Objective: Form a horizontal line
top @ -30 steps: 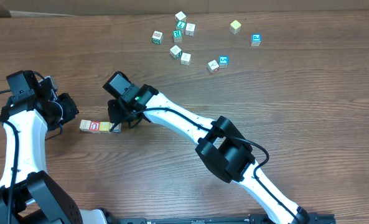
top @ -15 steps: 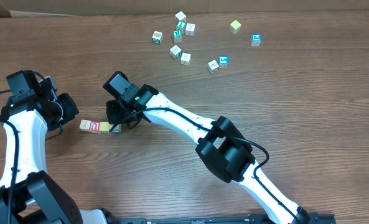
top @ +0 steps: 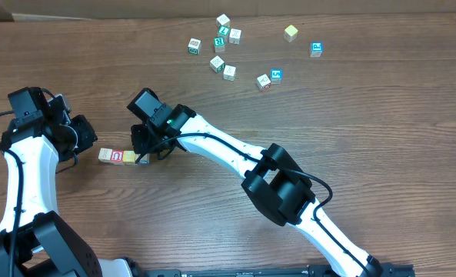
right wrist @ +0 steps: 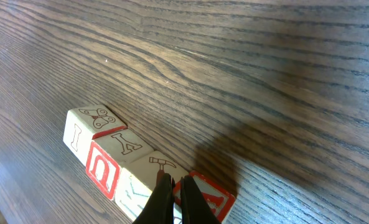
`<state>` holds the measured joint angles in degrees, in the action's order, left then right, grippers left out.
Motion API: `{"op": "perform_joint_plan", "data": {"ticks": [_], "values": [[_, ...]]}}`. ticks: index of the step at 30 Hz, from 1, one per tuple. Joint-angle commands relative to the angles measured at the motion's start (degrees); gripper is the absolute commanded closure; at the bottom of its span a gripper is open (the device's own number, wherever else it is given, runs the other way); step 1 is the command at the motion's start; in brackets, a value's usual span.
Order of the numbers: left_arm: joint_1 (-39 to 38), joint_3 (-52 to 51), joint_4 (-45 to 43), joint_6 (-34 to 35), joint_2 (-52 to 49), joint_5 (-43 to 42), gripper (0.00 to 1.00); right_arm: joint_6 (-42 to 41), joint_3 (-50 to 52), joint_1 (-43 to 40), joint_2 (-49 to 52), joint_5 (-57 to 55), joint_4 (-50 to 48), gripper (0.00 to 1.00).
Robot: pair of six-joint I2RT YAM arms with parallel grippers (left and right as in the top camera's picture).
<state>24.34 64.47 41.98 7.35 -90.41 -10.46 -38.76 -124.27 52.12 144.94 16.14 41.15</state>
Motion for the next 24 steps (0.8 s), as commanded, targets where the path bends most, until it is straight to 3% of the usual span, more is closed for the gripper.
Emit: {"op": "perform_joint_plan", "data": {"ticks": [1, 24], "values": [[0.02, 0.13, 0.02, 0.59, 0.09, 0.37, 0.93, 0.20, 0.24, -0.07, 0.37, 0.26, -0.33, 0.96], [0.02, 0.13, 0.02, 0.59, 0.09, 0.37, 0.92, 2.56, 0.24, -0.20, 0.37, 0.72, -1.18, 0.96]]}}
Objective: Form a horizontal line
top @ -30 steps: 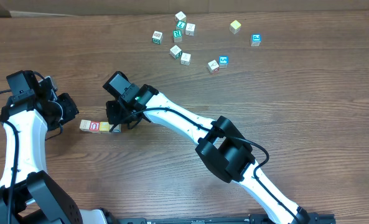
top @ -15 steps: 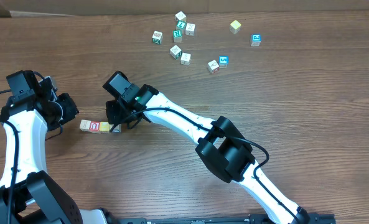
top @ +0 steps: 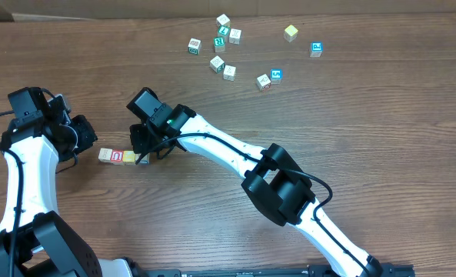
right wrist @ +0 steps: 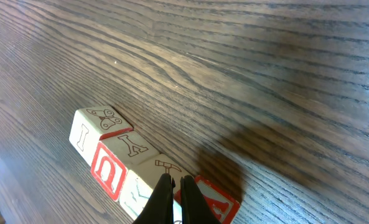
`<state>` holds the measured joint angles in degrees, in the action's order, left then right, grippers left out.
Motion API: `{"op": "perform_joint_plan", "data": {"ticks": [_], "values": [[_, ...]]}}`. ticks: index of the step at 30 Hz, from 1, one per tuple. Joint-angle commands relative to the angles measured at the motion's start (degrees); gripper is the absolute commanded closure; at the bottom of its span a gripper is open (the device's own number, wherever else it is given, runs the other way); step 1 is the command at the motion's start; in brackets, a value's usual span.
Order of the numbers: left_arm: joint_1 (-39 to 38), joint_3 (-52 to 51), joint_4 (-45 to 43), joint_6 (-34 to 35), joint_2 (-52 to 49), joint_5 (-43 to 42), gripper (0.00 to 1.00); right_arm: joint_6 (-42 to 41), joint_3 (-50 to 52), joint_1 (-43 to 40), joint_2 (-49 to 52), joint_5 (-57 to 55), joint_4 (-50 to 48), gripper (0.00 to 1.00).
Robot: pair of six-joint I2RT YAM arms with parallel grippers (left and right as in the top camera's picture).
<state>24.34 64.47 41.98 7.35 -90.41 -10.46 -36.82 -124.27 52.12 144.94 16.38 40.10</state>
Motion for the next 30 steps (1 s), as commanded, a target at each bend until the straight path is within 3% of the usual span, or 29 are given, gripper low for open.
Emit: {"op": "perform_joint_plan", "data": {"ticks": [1, 30], "values": [[0.02, 0.13, 0.02, 0.59, 0.09, 0.37, 0.92, 0.61, 0.24, -0.20, 0.37, 0.48, -0.15, 0.96], [0.02, 0.13, 0.00, 0.59, 0.09, 0.37, 0.92, 1.22, 0.24, -0.37, 0.37, 0.46, -0.13, 0.96]]}}
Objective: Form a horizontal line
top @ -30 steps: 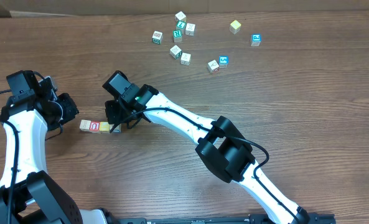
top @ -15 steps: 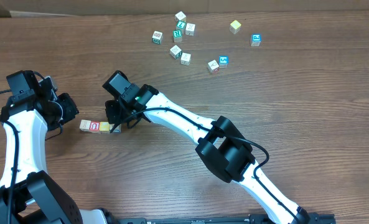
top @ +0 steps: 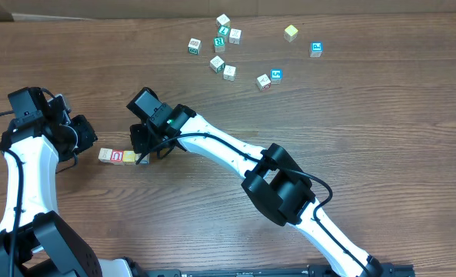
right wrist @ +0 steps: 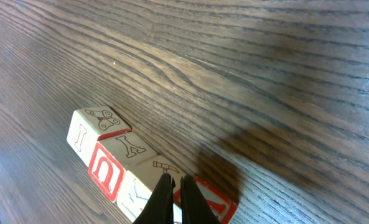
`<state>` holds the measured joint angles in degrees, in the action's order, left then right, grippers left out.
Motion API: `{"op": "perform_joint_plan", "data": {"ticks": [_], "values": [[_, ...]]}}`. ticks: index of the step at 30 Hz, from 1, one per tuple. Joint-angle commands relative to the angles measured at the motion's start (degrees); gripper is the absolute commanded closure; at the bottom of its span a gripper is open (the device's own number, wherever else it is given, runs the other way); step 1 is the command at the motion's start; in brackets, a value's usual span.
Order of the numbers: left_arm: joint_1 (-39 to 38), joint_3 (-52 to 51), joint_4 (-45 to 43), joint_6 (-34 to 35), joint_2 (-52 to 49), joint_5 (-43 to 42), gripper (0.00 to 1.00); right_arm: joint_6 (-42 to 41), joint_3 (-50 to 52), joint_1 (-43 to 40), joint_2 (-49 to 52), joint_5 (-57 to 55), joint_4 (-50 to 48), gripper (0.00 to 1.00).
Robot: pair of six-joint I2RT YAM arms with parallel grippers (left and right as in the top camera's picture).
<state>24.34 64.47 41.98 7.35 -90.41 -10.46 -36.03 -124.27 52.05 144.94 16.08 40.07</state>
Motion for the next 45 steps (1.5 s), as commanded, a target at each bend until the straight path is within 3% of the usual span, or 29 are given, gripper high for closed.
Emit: {"op": "perform_joint_plan", "data": {"ticks": [1, 45], "values": [[0.02, 0.13, 0.00, 0.59, 0.09, 0.39, 0.92, 0.44, 0.24, -0.31, 0.37, 0.76, -0.09, 0.96], [0.02, 0.13, 0.00, 0.57, 0.09, 0.39, 0.92, 0.48, 0.24, -0.72, 0.37, 1.29, 0.20, 0.96]]}}
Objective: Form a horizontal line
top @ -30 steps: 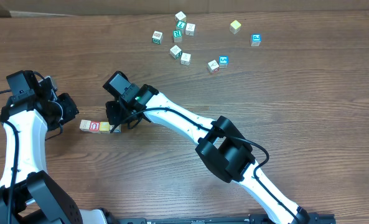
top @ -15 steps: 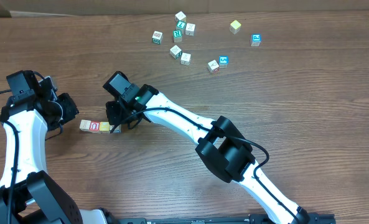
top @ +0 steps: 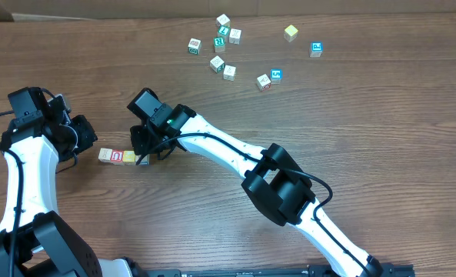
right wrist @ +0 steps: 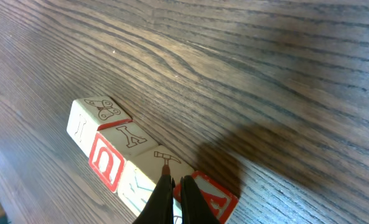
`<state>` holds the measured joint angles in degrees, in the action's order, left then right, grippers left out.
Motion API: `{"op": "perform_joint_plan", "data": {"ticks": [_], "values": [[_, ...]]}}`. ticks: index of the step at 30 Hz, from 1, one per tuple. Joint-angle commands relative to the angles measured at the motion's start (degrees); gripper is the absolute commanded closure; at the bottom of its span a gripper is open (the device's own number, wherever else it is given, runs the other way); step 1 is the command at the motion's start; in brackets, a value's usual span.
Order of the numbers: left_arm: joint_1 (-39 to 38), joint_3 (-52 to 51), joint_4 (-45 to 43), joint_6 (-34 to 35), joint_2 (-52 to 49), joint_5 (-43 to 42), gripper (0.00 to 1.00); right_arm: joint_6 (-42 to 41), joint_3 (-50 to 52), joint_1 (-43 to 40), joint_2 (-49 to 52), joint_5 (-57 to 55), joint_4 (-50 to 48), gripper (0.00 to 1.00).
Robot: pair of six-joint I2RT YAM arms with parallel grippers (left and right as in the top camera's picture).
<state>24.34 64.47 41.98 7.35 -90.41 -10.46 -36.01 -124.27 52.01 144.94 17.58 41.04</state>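
A short row of lettered wooden blocks (top: 117, 156) lies on the table at the left. In the right wrist view it runs from a butterfly block (right wrist: 101, 111) through a Y block (right wrist: 127, 134) and a hammer block (right wrist: 163, 161) to a red A block (right wrist: 213, 198). My right gripper (right wrist: 175, 182) is shut, with nothing between its tips, just over the seam between the hammer and A blocks. In the overhead view the right gripper (top: 144, 156) covers the row's right end. My left gripper (top: 83, 137) rests left of the row, its jaws hard to read.
Several loose blocks lie scattered at the far side of the table: a green-marked one (top: 194, 46), a yellow one (top: 291, 32), a blue one (top: 316, 48) and a red-marked one (top: 264, 81). The right arm (top: 235, 158) stretches diagonally across the middle.
The right wrist view has shifted a little, so the row sits slightly higher and more of the A block shows. The blocks and both arms look the same from overhead.
At every earlier moment my right gripper was shut over the right end of the row, between the hammer and A blocks, with only small shifts of the view. The row, the scattered blocks and the left arm stayed where they were.
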Motion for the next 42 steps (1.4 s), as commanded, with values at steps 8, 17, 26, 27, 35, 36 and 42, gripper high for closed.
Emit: {"op": "perform_joint_plan", "data": {"ticks": [8, 17, 26, 27, 35, 36, 42], "values": [[0.02, 0.13, 0.00, 0.57, 0.09, 0.39, 0.92, 0.35, 0.04, -4.33, 0.37, -5.75, -0.59, 0.96], [0.02, 0.13, -0.04, 0.57, 0.09, 0.39, 0.92, -4.87, -1.46, -6.67, 0.37, -5.66, 14.80, 0.96], [0.02, 0.13, -0.04, 0.57, 0.09, 0.39, 0.92, -8.26, -0.46, -3.26, 0.37, -0.96, 18.25, 0.96], [0.02, 0.13, -0.04, 0.57, 0.09, 0.39, 0.92, -8.87, -0.26, -3.08, 0.37, -0.98, 18.01, 0.96], [0.02, 0.13, 0.00, 0.57, 0.09, 0.39, 0.92, -12.92, 0.57, -2.01, 0.37, -0.37, 15.67, 0.96], [0.02, 0.13, 0.00, 0.57, 0.09, 0.39, 0.92, -13.18, 0.59, -1.90, 0.37, -0.35, 15.50, 0.96], [0.02, 0.13, -0.02, 0.59, 0.09, 0.37, 0.92, -13.73, 0.59, -1.18, 0.39, -1.07, 12.68, 0.96]]}}
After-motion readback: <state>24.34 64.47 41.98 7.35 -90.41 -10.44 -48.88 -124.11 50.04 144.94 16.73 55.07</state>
